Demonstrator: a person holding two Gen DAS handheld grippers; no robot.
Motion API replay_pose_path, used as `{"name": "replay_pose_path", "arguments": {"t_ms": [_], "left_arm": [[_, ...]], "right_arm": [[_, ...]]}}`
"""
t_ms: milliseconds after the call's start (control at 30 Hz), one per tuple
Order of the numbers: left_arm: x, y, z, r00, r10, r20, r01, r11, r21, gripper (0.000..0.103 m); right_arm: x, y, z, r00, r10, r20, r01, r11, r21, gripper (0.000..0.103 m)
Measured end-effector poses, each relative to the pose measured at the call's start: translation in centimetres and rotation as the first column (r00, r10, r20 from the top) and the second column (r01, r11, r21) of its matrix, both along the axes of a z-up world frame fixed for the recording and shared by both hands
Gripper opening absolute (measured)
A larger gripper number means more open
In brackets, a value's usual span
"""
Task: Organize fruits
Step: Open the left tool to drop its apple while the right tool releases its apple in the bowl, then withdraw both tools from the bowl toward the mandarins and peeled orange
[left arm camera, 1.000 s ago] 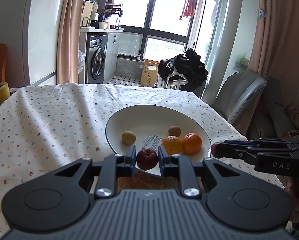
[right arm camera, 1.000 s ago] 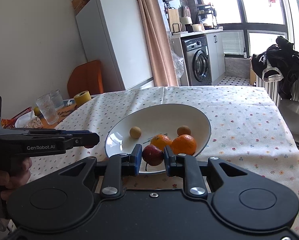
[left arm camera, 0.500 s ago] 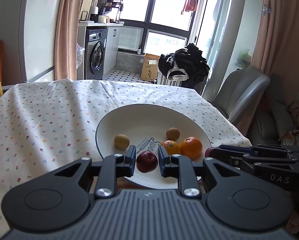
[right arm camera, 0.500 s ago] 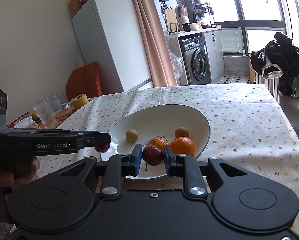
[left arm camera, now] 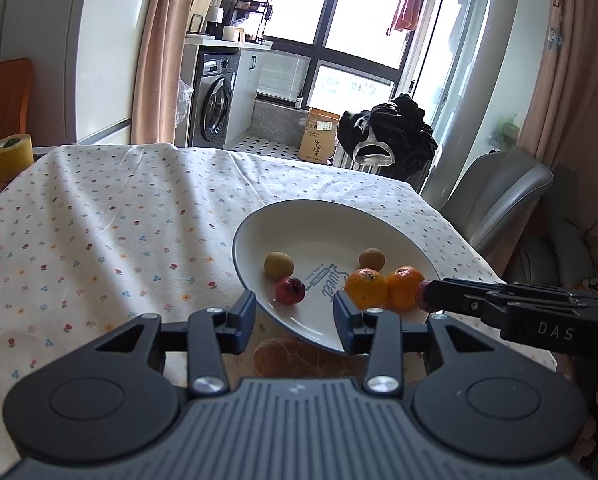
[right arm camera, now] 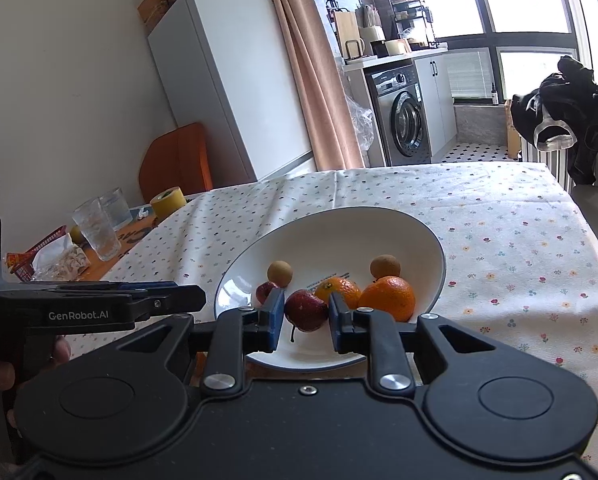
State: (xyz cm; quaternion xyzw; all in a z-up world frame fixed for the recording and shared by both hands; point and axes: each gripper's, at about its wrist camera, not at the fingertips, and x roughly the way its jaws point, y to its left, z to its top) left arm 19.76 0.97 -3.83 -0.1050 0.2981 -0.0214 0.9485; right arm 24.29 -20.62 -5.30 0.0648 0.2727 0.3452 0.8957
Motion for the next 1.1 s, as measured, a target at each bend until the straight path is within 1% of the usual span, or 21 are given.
{"name": "replay_pose_path", "arguments": {"t_ms": [33,100,167,300,367,467,533,567,633,733,833,933,1100], "left_arm": [[-0.3,0.2,0.0,1.000,0.006,0.001,-0.006,1.000,-0.002,0.043],[-0.8,0.6,0.1,1.000,0.016,0.005,-0.016,1.000,-0.004,0.048],[-1.4,1.0,0.1,1.000,0.031,0.006,-0.031,1.000,-0.003,0.055],[-2.0,1.5,0.0,0.999,0.046,0.013,-0.046,0.999,-0.011,0.063],[-2.2,1.8,-0.2,0.998,0.057,0.011,-0.057,0.998,-0.014,0.070],[-2.6,2.1,-0.5,0.998,0.068,0.003,-0.068,0.998,-0.010,0.072],[-2.9,2.3,-0.6,0.997,0.075,0.002,-0.075,0.997,-0.011,0.074],[-3.1,2.3,-0.7,0.997,0.079,0.002,-0.079,0.997,-0.011,0.076],[-3.5,2.5,-0.7,0.996,0.090,0.004,-0.090,0.996,-0.009,0.079],[-4.0,2.6,-0.8,0.995,0.098,0.005,-0.098,0.995,-0.003,0.080],[-4.3,2.7,-1.0,0.995,0.100,0.003,-0.100,0.995,-0.006,0.081],[-4.6,2.7,-1.2,0.995,0.103,-0.003,-0.103,0.995,-0.010,0.081],[-5.2,2.9,-1.5,0.995,0.104,-0.001,-0.104,0.995,-0.013,0.081]], "right_arm": [[-0.1,0.1,0.1,1.000,-0.004,0.007,0.004,1.000,0.002,0.028],[-0.3,0.2,0.3,1.000,-0.001,0.011,0.001,1.000,0.009,0.028],[-0.4,0.2,0.4,1.000,0.001,0.008,-0.001,1.000,0.009,0.028],[-0.5,0.1,0.3,1.000,-0.004,-0.003,0.004,1.000,-0.002,0.029],[-0.7,0.0,0.4,1.000,-0.008,-0.002,0.008,1.000,-0.004,0.033],[-1.0,-0.2,0.4,1.000,-0.014,-0.002,0.014,1.000,-0.002,0.043],[-1.3,-0.4,0.5,1.000,-0.015,0.001,0.015,1.000,-0.003,0.054],[-1.5,-0.5,0.5,1.000,-0.014,0.004,0.014,1.000,-0.004,0.057],[-1.8,-0.7,0.6,1.000,-0.013,0.012,0.013,1.000,-0.003,0.070],[-2.1,-1.0,0.8,1.000,-0.014,0.016,0.014,1.000,0.004,0.081],[-2.4,-1.5,0.8,1.000,-0.022,0.015,0.022,1.000,0.015,0.088],[-2.6,-1.7,0.8,1.000,-0.019,0.017,0.019,1.000,0.008,0.093],[-3.0,-1.9,0.6,1.000,-0.008,0.015,0.008,1.000,-0.005,0.098]]}}
